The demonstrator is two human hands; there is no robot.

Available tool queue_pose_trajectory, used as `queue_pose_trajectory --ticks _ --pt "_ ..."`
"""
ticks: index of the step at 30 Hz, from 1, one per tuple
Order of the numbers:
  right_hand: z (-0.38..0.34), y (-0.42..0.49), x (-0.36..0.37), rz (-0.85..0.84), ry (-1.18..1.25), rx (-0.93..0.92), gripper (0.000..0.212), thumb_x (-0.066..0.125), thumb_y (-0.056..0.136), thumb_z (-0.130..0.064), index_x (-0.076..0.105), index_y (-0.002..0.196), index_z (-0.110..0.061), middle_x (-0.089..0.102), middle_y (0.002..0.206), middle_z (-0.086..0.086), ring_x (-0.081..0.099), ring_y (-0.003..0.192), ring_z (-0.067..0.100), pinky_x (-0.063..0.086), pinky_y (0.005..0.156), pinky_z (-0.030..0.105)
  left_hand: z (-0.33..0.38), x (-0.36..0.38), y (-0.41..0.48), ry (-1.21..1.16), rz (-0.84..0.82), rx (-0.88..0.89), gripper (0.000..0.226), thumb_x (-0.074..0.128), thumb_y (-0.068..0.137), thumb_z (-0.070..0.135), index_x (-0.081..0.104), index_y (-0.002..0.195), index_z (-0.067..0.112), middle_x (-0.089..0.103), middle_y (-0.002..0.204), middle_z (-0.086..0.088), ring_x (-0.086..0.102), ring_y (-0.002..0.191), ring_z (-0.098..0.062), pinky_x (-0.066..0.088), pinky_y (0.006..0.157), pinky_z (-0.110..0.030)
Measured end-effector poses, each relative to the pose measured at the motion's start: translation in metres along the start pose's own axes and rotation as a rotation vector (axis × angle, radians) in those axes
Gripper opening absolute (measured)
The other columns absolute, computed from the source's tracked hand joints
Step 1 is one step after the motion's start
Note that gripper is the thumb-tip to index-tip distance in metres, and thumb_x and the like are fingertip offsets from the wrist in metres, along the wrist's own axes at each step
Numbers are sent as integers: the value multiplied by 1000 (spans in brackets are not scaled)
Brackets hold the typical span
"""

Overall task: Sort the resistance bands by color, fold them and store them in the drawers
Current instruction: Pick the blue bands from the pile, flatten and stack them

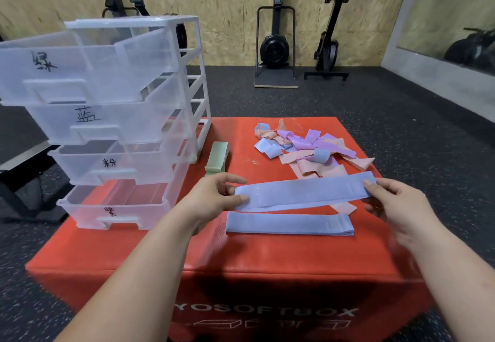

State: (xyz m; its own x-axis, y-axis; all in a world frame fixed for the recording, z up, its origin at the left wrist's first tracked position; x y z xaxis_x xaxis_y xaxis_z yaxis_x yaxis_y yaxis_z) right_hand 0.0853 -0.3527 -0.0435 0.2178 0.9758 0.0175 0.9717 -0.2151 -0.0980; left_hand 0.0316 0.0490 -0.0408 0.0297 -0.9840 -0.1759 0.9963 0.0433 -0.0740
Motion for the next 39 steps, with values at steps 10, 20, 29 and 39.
queue_pose_trajectory --ticks 10,20,29,39 --pt "13 -1 -11 -6 -232 -45 18 79 88 -1 76 105 -5 73 83 12 64 69 17 55 63 26 -9 -11 -6 102 130 17 31 82 88 -1 74 114 13 65 77 -7 69 72 -18 65 82 -38" --pt "2 -2 12 -82 -885 -335 23 82 84 -23 70 101 -32 73 72 -13 67 75 9 48 74 32 -9 -16 1 533 282 108 35 80 80 7 72 105 30 66 85 8 55 60 0 46 69 -16" --pt "15 -10 39 -173 -1280 -508 29 71 90 -30 58 116 -36 61 74 -17 54 84 16 51 68 40 -15 0 2 798 248 180 37 74 83 2 72 113 24 63 97 5 61 84 -16 47 74 -28" --pt "19 4 31 -228 -1180 -524 32 78 84 -46 65 114 -42 55 101 -18 60 96 10 54 81 40 -16 9 5 966 130 249 48 79 87 24 65 133 32 60 118 7 56 109 -18 51 92 -34"
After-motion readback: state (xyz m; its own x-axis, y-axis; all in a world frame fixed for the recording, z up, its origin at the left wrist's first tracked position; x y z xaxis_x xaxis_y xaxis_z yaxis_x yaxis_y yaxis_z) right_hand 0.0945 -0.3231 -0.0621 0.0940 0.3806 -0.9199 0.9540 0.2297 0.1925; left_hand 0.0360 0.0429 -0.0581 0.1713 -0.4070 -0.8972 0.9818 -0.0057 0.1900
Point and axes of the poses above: each hand's wrist, its own y-axis towards the middle knuckle, its own x-axis out of the palm, z = x × y, the point moved 10 cm from there along y, towards the middle knuckle
